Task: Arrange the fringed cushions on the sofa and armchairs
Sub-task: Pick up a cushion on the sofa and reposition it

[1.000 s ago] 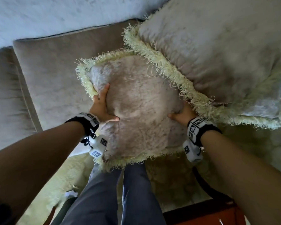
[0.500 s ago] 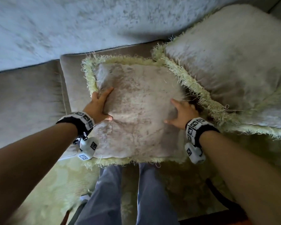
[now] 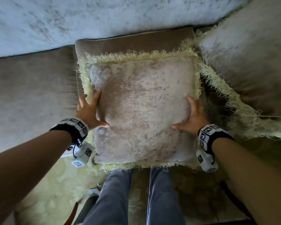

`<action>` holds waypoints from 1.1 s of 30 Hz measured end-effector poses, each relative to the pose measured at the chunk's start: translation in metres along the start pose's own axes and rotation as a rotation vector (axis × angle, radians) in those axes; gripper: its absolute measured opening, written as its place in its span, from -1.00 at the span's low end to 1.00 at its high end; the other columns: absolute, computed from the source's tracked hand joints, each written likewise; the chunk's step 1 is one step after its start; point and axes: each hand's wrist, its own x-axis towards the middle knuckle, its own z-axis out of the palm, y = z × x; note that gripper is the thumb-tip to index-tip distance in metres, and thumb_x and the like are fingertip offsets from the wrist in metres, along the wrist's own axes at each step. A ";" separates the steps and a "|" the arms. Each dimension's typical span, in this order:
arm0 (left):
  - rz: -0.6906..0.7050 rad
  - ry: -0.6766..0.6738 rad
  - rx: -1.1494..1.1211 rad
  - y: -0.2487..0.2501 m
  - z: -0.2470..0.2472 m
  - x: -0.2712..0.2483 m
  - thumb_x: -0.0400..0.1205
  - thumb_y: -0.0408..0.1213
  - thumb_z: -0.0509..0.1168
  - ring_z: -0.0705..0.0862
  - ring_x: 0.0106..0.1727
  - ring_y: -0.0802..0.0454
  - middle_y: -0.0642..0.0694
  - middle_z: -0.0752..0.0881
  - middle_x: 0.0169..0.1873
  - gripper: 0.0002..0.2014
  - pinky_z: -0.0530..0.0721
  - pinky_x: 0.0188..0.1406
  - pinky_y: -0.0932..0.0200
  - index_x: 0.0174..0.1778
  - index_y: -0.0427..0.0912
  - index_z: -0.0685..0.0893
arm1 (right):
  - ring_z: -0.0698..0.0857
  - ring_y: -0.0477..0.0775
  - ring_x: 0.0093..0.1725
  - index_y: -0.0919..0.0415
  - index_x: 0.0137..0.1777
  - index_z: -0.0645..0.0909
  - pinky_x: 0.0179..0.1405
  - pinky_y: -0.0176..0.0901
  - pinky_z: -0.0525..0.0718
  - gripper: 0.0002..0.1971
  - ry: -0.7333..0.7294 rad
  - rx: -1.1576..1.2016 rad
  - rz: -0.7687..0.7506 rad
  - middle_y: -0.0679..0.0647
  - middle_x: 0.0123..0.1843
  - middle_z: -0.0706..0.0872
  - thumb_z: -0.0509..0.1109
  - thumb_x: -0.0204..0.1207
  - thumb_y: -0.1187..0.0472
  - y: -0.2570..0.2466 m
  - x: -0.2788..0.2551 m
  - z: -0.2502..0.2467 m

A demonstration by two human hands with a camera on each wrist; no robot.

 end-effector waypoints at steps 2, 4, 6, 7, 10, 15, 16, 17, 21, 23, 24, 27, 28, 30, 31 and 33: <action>0.029 -0.051 -0.034 0.000 -0.003 0.003 -0.10 0.10 0.75 0.20 0.56 -0.56 -0.26 -0.20 0.62 0.56 0.44 0.41 -0.44 0.44 0.62 -0.42 | -0.01 0.34 0.69 -0.57 0.54 -0.28 0.57 0.40 0.18 0.45 -0.050 0.025 0.019 0.09 0.72 -0.25 0.80 -0.09 -0.09 -0.003 0.003 -0.005; 0.057 -0.110 -0.061 -0.001 -0.002 0.007 -0.12 0.05 0.77 0.24 0.58 -0.48 -0.26 -0.23 0.65 0.62 0.43 0.44 -0.40 0.39 0.61 -0.52 | -0.05 0.34 0.70 -0.68 0.46 -0.35 0.56 0.49 0.18 0.50 -0.092 0.043 0.008 0.11 0.73 -0.29 0.82 -0.16 -0.09 -0.006 0.008 -0.007; 0.077 -0.173 -0.050 0.000 0.001 0.010 -0.12 0.03 0.78 0.23 0.60 -0.40 -0.29 -0.14 0.66 0.66 0.39 0.47 -0.38 0.35 0.56 -0.62 | -0.05 0.31 0.70 -0.70 0.44 -0.37 0.57 0.46 0.17 0.52 -0.113 0.060 0.000 0.12 0.73 -0.28 0.83 -0.17 -0.05 -0.006 0.013 -0.005; 0.087 -0.193 -0.044 0.002 0.003 0.012 -0.11 0.02 0.78 0.25 0.60 -0.40 -0.31 -0.08 0.65 0.68 0.38 0.48 -0.38 0.33 0.54 -0.65 | -0.03 0.28 0.70 -0.68 0.45 -0.37 0.58 0.42 0.17 0.54 -0.118 0.075 -0.006 0.11 0.74 -0.25 0.84 -0.18 -0.03 -0.006 0.014 -0.003; 0.106 -0.206 -0.048 0.004 0.007 0.014 -0.05 -0.04 0.78 0.42 0.48 -0.44 -0.37 0.13 0.55 0.67 0.47 0.42 -0.32 0.34 0.50 -0.68 | 0.07 0.20 0.69 -0.69 0.42 -0.41 0.59 0.34 0.23 0.58 -0.129 0.121 -0.016 0.05 0.75 -0.14 0.85 -0.22 0.02 -0.003 0.016 0.004; 0.125 -0.191 -0.078 0.003 0.001 0.004 0.06 -0.11 0.77 0.50 0.38 -0.41 -0.39 0.30 0.42 0.60 0.49 0.36 -0.25 0.39 0.48 -0.61 | 0.20 0.14 0.65 -0.41 0.60 -0.37 0.56 0.16 0.34 0.56 -0.098 0.118 -0.026 0.01 0.74 -0.03 0.83 -0.05 0.23 -0.014 0.003 0.004; 0.133 -0.183 -0.090 0.003 -0.002 0.002 0.08 -0.12 0.76 0.52 0.36 -0.40 -0.37 0.32 0.41 0.59 0.51 0.33 -0.24 0.41 0.48 -0.60 | 0.25 0.17 0.63 -0.34 0.63 -0.36 0.54 0.14 0.37 0.55 -0.081 0.100 -0.028 0.04 0.74 0.03 0.82 -0.03 0.25 -0.017 0.000 0.002; 0.143 -0.176 -0.102 0.003 -0.005 -0.002 0.10 -0.13 0.76 0.54 0.34 -0.39 -0.36 0.34 0.41 0.57 0.53 0.31 -0.22 0.44 0.46 -0.57 | 0.30 0.19 0.61 -0.29 0.65 -0.35 0.52 0.12 0.39 0.53 -0.072 0.086 -0.026 0.09 0.73 0.09 0.81 0.00 0.27 -0.021 -0.006 0.001; 0.200 -0.141 -0.112 -0.005 -0.022 -0.023 0.10 -0.14 0.75 0.53 0.35 -0.39 -0.35 0.30 0.45 0.54 0.56 0.33 -0.26 0.47 0.47 -0.51 | 0.49 0.30 0.47 -0.31 0.64 -0.36 0.37 0.14 0.51 0.47 -0.034 0.034 -0.030 0.21 0.63 0.33 0.78 0.09 0.29 -0.039 -0.039 -0.003; 0.216 -0.106 -0.111 -0.013 -0.039 -0.037 0.08 -0.14 0.75 0.55 0.33 -0.41 -0.36 0.26 0.48 0.55 0.58 0.31 -0.29 0.43 0.49 -0.53 | 0.53 0.30 0.43 -0.40 0.60 -0.35 0.32 0.12 0.54 0.45 -0.006 0.019 -0.042 0.21 0.61 0.37 0.78 0.11 0.27 -0.055 -0.059 -0.006; 0.226 -0.088 -0.111 -0.017 -0.050 -0.044 0.09 -0.15 0.75 0.57 0.31 -0.42 -0.36 0.24 0.50 0.55 0.59 0.30 -0.28 0.46 0.46 -0.52 | 0.51 0.30 0.45 -0.42 0.59 -0.35 0.33 0.12 0.54 0.45 0.009 0.030 -0.058 0.21 0.62 0.35 0.77 0.11 0.27 -0.064 -0.069 -0.007; 0.253 -0.026 -0.123 -0.028 -0.088 -0.066 0.10 -0.18 0.75 0.60 0.25 -0.44 -0.38 0.19 0.51 0.53 0.62 0.25 -0.25 0.55 0.35 -0.44 | 0.41 0.33 0.52 -0.30 0.65 -0.32 0.41 0.20 0.45 0.45 0.061 0.074 -0.110 0.21 0.67 0.24 0.77 0.10 0.30 -0.100 -0.094 -0.014; 0.255 0.003 -0.133 -0.032 -0.103 -0.074 0.10 -0.18 0.75 0.61 0.24 -0.46 -0.39 0.18 0.51 0.52 0.63 0.24 -0.26 0.56 0.33 -0.42 | 0.41 0.33 0.52 -0.22 0.67 -0.30 0.40 0.19 0.43 0.43 0.083 0.065 -0.137 0.20 0.67 0.23 0.77 0.12 0.31 -0.115 -0.101 -0.018; 0.240 0.051 -0.156 -0.042 -0.134 -0.091 0.11 -0.20 0.75 0.61 0.23 -0.47 -0.40 0.16 0.52 0.51 0.62 0.25 -0.26 0.59 0.29 -0.39 | 0.42 0.32 0.51 -0.16 0.69 -0.30 0.40 0.17 0.42 0.41 0.104 0.029 -0.194 0.18 0.69 0.20 0.76 0.15 0.29 -0.147 -0.112 -0.030; 0.225 0.079 -0.165 -0.046 -0.150 -0.100 0.12 -0.21 0.75 0.60 0.24 -0.47 -0.41 0.17 0.52 0.50 0.62 0.25 -0.26 0.61 0.27 -0.38 | 0.41 0.31 0.53 -0.19 0.68 -0.32 0.41 0.18 0.42 0.41 0.103 0.025 -0.219 0.16 0.70 0.18 0.75 0.16 0.28 -0.164 -0.117 -0.037; 0.190 0.142 -0.196 -0.057 -0.182 -0.121 0.15 -0.24 0.74 0.58 0.28 -0.46 -0.40 0.19 0.50 0.48 0.58 0.29 -0.25 0.63 0.21 -0.35 | 0.44 0.30 0.51 -0.23 0.67 -0.36 0.38 0.16 0.45 0.40 0.102 0.003 -0.284 0.13 0.69 0.22 0.73 0.20 0.28 -0.202 -0.124 -0.052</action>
